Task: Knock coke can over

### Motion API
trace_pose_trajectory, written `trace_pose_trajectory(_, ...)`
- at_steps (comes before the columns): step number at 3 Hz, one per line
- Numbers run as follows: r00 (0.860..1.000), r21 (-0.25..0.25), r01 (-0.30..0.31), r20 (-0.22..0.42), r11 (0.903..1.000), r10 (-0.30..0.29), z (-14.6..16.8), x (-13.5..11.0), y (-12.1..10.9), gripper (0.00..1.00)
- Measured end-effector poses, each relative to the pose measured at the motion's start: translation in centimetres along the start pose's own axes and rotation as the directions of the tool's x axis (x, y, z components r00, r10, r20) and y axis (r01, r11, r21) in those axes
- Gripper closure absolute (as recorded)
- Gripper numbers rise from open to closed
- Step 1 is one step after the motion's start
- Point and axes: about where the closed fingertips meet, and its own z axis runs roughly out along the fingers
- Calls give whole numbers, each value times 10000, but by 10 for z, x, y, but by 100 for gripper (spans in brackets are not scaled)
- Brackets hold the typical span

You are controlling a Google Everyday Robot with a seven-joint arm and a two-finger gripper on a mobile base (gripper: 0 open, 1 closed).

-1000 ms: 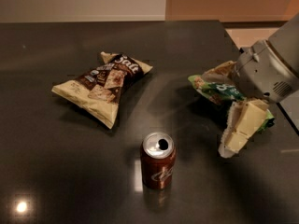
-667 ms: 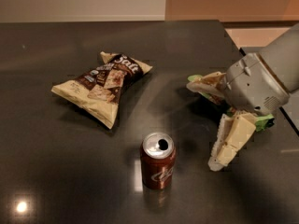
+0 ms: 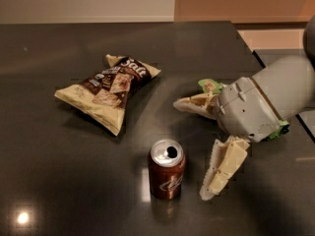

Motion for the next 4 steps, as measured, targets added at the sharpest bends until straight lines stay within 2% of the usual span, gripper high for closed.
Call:
trace_pose_trajectory(2, 9987, -579, 238, 455, 9980, -212, 28, -8, 15, 0)
trace_pose_trajectory(3, 9977, -806, 401, 573, 9959, -355, 38, -13, 19, 18)
trace_pose_trajectory(4, 9966, -1058, 520, 686, 9930, -449, 45, -19, 21, 42)
